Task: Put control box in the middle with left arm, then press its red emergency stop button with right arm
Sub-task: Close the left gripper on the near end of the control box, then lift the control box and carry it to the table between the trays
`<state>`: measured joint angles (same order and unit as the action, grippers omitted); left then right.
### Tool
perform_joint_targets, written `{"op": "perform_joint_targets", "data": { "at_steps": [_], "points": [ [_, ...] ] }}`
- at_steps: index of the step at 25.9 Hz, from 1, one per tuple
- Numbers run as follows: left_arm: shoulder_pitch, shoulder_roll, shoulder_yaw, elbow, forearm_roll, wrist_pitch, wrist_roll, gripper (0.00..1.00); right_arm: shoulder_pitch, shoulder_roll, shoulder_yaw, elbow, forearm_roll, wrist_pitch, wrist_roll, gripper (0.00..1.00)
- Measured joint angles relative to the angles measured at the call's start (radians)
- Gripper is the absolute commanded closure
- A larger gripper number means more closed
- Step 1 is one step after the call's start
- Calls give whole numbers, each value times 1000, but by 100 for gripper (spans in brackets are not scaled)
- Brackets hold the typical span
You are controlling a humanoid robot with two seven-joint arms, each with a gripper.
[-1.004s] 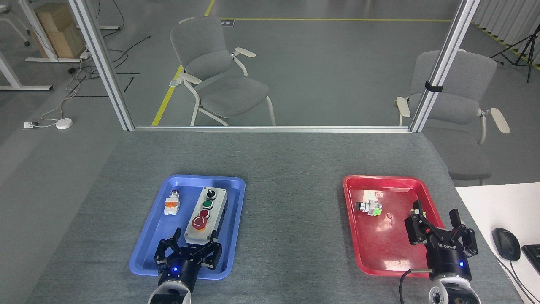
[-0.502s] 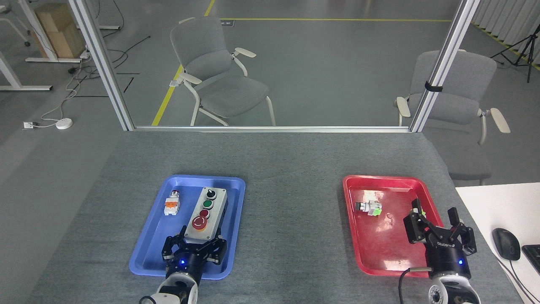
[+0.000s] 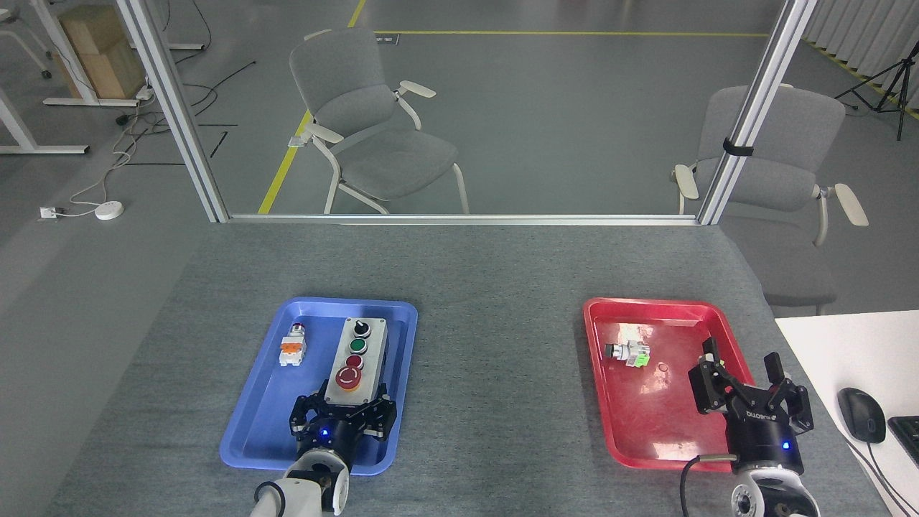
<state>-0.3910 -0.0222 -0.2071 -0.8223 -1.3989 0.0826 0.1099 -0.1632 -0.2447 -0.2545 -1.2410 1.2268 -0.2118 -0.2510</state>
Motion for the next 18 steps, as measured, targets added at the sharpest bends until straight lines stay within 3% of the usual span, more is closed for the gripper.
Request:
{"op": "perform_joint_targets", "data": {
  "at_steps": [3,8,12,18],
  "points": [
    [-5,3,-9,3,0,-4,0,66,0,0,0,0,0,0,0,0],
    [-18,13,-14,-6,9,-41,-5,100,0,0,0,0,-1,0,0,0],
    [-18,25,-7,-74,21,-81,-6,100,-1,2,0,0,-1,0,1,0],
    [49,88,9,-306,102,-176,-1,100,0,2,0,0,-1,0,3,0]
  ]
}}
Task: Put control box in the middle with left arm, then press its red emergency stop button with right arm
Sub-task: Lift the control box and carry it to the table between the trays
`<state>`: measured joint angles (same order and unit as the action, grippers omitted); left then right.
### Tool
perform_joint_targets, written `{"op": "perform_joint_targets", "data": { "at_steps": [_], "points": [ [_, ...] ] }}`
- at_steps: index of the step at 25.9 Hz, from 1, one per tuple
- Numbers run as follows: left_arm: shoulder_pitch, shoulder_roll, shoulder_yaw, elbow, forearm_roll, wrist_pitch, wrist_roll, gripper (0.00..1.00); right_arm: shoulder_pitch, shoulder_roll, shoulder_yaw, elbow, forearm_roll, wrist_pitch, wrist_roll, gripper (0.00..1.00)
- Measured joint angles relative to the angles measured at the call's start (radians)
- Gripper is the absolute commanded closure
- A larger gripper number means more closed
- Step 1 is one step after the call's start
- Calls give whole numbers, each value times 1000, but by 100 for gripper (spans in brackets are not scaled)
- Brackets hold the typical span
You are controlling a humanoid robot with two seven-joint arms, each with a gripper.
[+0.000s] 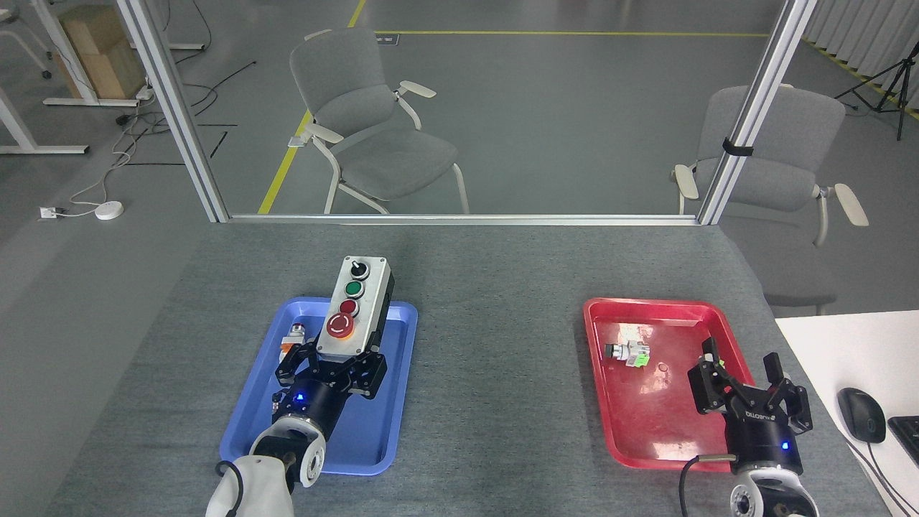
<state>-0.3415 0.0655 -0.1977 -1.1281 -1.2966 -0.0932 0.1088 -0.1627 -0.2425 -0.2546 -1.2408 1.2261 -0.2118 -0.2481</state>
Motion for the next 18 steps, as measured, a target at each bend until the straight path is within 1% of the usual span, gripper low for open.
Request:
{"op": "perform_joint_targets", "data": {
  "at_steps": [1,4,7,10,13,16,18],
  "points": [
    [18,3,0,-33,8,-17,-2,100,0,0,0,0,0,0,0,0],
    [71,-6,-17,-120,19,-24,-1,100,0,0,0,0,0,0,-1,0],
    [90,-47,-67,-152,14,-34,-2,100,0,0,0,0,0,2,-2,0],
    [91,-94,-133,-155,7,7,-3,100,0,-1,1,0,0,2,-2,0],
    [70,-136,-209,-121,-24,55,-12,100,1,-1,0,0,0,2,-3,0],
    [36,-177,-261,-31,-52,109,-21,100,2,-1,0,1,0,2,-3,0],
    [11,-191,-279,39,-62,133,-22,100,2,-2,0,1,0,2,-4,0]
  ]
}}
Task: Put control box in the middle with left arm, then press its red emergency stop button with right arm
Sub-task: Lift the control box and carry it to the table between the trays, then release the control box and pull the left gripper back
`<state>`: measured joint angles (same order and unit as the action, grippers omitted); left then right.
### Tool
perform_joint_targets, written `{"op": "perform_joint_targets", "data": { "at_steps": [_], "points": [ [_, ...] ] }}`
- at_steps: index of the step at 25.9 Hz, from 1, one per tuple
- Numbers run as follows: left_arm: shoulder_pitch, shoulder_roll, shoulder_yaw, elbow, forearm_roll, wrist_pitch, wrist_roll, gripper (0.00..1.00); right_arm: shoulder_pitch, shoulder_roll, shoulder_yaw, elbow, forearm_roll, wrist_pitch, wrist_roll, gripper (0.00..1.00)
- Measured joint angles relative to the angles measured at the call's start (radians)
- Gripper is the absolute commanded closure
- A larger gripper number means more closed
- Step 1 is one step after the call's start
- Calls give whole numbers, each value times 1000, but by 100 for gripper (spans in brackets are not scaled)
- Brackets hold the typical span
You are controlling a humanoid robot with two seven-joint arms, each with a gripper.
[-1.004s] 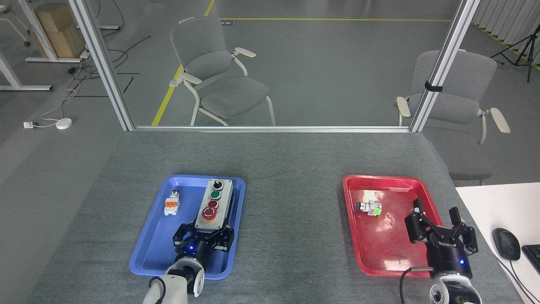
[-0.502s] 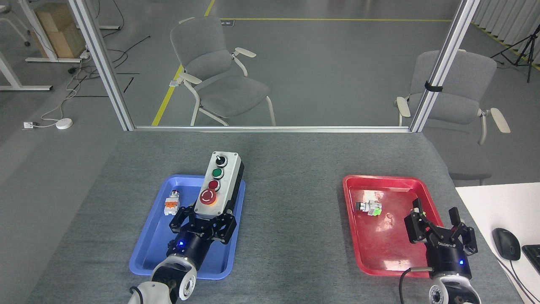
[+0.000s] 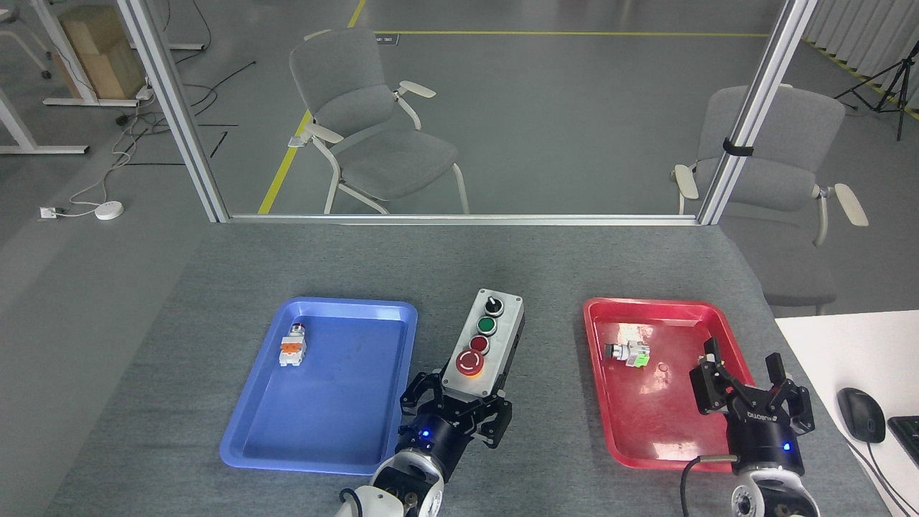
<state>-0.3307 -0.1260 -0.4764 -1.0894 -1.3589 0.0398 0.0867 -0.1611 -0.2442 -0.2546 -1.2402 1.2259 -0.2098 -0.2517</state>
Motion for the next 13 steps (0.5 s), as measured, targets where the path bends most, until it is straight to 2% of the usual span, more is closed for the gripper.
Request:
{"op": "perform_joint_targets", "data": {
  "at_steps": [7,13],
  "points": [
    [-56,-11,-58,173,0,52,0,100,0,-3,-1,0,0,-1,0,0],
    [-66,-12,-71,235,7,59,1,100,2,-2,-1,1,0,-1,0,0]
  ]
}}
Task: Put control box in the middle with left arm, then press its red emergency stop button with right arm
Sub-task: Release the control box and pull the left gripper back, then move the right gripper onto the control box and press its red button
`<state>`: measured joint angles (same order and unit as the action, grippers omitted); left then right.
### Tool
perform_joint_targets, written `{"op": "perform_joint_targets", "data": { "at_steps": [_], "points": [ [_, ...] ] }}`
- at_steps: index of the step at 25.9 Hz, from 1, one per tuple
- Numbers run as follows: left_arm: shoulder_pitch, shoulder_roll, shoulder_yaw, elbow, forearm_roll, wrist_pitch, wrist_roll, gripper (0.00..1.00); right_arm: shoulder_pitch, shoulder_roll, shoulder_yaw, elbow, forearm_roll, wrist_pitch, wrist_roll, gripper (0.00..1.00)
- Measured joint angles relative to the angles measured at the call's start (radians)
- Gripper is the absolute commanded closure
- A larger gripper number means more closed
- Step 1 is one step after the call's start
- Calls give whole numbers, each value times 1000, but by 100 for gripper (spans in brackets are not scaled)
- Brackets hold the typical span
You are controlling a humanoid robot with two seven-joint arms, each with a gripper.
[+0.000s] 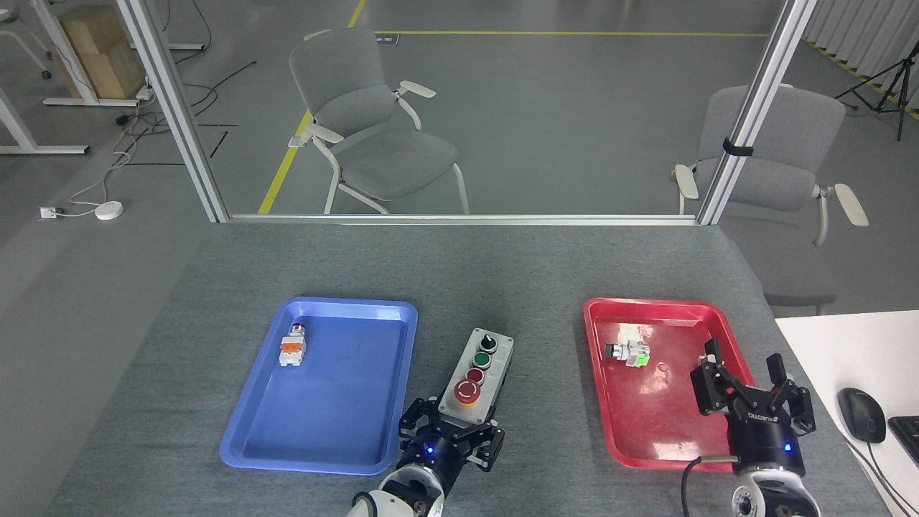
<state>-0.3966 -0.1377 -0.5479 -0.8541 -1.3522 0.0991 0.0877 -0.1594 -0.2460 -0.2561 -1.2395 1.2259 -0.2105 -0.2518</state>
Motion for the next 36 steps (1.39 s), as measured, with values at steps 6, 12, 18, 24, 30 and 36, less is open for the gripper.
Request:
{"op": "perform_joint_targets", "data": {
  "at_steps": [6,12,18,24,30,36],
  "points": [
    [-1,0,-19,7,3,-1,0,24,2,0,-1,0,0,1,0,1],
    [0,0,-30,-7,5,19,4,2,2,-4,-2,0,0,8,-4,16],
    [64,9,-27,-123,6,17,2,1,1,-18,-1,0,0,7,-2,72],
    [249,137,-20,-424,7,8,-2,1,-8,-59,16,0,0,-29,-1,100],
    [370,277,33,-681,11,6,-3,1,-72,-75,120,1,1,-103,-1,100],
    [365,308,234,-745,24,-26,-1,1,-172,-58,392,48,2,-117,2,100]
  ]
}}
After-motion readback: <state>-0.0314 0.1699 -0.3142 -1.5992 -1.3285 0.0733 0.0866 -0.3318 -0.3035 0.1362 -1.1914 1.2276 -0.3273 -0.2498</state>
